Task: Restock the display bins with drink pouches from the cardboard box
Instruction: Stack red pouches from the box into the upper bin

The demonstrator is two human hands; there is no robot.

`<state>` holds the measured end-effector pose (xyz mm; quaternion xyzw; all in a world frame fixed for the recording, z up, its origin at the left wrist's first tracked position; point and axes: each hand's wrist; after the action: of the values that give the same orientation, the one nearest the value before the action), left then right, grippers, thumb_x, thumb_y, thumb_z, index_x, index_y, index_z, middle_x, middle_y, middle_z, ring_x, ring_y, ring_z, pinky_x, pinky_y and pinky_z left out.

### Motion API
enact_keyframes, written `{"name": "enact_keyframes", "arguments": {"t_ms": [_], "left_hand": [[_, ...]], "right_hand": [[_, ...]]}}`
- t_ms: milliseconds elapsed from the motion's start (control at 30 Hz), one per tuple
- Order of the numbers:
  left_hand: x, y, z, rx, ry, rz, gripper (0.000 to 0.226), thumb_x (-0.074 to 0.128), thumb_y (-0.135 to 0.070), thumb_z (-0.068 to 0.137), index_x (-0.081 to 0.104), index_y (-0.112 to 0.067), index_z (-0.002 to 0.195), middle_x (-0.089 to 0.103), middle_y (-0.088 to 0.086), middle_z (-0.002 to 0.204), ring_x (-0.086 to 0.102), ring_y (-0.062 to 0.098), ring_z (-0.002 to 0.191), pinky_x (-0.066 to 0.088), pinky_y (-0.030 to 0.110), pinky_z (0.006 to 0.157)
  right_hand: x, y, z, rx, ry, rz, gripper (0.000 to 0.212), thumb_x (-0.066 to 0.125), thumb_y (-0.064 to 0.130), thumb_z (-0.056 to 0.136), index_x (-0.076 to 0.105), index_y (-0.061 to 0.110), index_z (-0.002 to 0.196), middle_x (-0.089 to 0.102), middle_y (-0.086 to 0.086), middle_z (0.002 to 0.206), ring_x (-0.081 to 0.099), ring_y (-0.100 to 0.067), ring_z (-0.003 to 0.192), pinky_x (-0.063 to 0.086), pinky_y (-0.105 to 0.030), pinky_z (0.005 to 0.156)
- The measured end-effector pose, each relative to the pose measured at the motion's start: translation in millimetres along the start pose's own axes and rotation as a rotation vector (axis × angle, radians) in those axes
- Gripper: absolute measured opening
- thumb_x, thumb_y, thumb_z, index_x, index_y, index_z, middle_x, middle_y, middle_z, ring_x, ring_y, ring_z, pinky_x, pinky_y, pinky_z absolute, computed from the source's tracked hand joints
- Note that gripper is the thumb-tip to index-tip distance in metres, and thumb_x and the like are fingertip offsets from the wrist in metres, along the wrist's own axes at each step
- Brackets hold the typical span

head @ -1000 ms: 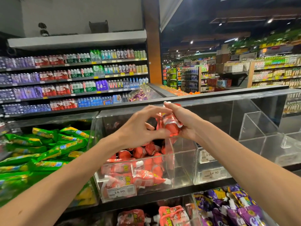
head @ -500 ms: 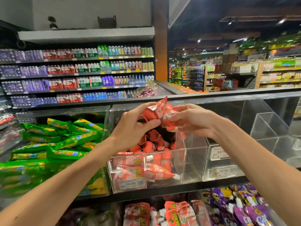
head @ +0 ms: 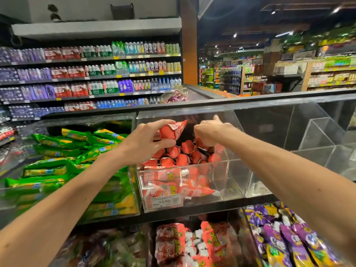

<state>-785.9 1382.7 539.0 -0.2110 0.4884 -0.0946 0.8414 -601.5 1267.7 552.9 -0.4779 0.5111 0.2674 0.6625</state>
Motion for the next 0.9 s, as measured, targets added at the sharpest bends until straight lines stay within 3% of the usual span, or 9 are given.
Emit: {"name": "enact_keyframes", "arguments": {"t_ms": [67,133,400,467,500,600,667,767,900], "left_hand": [[-3,3,0,-0.018,0.016,0.04,0.058,0.071,-0.032,0.09,0.048,-0.03,0.143,0.069,-0.006,0.12,0.064,0.008,0.113,0.049,0.038,0.103],[-7,4,-1,-0.024,0.02,0.074,0.058,0.071,-0.031,0.09,0.048,-0.029,0.142,0.068,-0.004,0.123,0.063,0.011,0.114,0.049,0.038,0.102],[-16,9,1,-0.061,0.041,0.215,0.061,0.071,-0.033,0.09,0.045,-0.025,0.145,0.067,0.004,0.126,0.065,0.021,0.113,0.051,0.042,0.098],[-16,14,1,-0.072,0.043,0.26,0.062,0.07,-0.035,0.09,0.045,-0.024,0.145,0.062,0.003,0.13,0.061,0.022,0.116,0.049,0.041,0.101],[-15,16,0,-0.078,0.046,0.282,0.062,0.07,-0.036,0.09,0.046,-0.023,0.145,0.057,0.002,0.133,0.058,0.022,0.117,0.047,0.041,0.103],[-14,19,4,-0.088,0.071,0.371,0.059,0.067,-0.036,0.092,0.046,-0.025,0.145,0.043,-0.003,0.124,0.051,0.02,0.112,0.042,0.035,0.099],[-11,21,11,-0.072,0.091,0.434,0.054,0.067,-0.034,0.092,0.048,-0.025,0.142,0.046,-0.002,0.122,0.052,0.022,0.111,0.041,0.034,0.093],[-4,27,22,-0.078,0.094,0.491,0.047,0.069,-0.029,0.092,0.055,-0.021,0.136,0.056,0.003,0.122,0.056,0.027,0.113,0.044,0.038,0.092],[4,33,34,-0.097,0.118,0.664,0.033,0.072,-0.033,0.088,0.059,-0.014,0.11,0.065,0.01,0.106,0.063,0.034,0.102,0.047,0.04,0.078]], "right_hand": [[7,1,12,0.034,0.07,-0.021,0.035,0.04,-0.005,0.095,0.06,0.011,0.119,0.061,-0.01,0.12,0.054,-0.031,0.123,0.021,-0.061,0.113],[14,1,23,0.056,0.055,-0.039,0.035,0.042,0.0,0.098,0.059,0.012,0.126,0.06,-0.009,0.13,0.054,-0.03,0.126,0.02,-0.06,0.114],[23,3,36,0.149,-0.11,-0.072,0.024,0.059,0.011,0.093,0.065,0.017,0.116,0.067,-0.006,0.12,0.059,-0.031,0.118,0.03,-0.054,0.109],[13,4,30,0.123,-0.228,0.199,0.033,0.071,0.027,0.088,0.065,0.018,0.118,0.067,-0.006,0.118,0.059,-0.028,0.116,0.041,-0.046,0.102],[7,5,23,0.085,-0.244,0.463,0.041,0.077,0.033,0.084,0.065,0.019,0.121,0.069,-0.004,0.115,0.062,-0.025,0.11,0.047,-0.041,0.097],[-12,18,1,-0.178,-0.096,1.196,0.046,0.08,0.035,0.081,0.067,0.015,0.12,0.074,-0.003,0.102,0.071,-0.016,0.09,0.058,-0.03,0.084],[-10,31,0,-0.198,-0.086,1.263,0.042,0.076,0.035,0.085,0.067,0.011,0.118,0.076,-0.006,0.098,0.074,-0.018,0.088,0.059,-0.032,0.086],[6,44,17,-0.042,-0.212,1.219,0.028,0.073,0.029,0.089,0.072,0.011,0.111,0.077,-0.007,0.091,0.075,-0.02,0.086,0.06,-0.038,0.085],[17,55,34,0.028,-0.24,1.102,0.016,0.065,0.027,0.096,0.076,0.016,0.099,0.074,-0.004,0.096,0.068,-0.018,0.086,0.053,-0.029,0.075]]}}
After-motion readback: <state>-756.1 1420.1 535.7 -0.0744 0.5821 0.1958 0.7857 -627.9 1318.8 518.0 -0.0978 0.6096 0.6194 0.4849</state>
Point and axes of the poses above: each hand's wrist, its own z-axis towards the middle knuckle, its own x-axis out of the palm, y = z × x
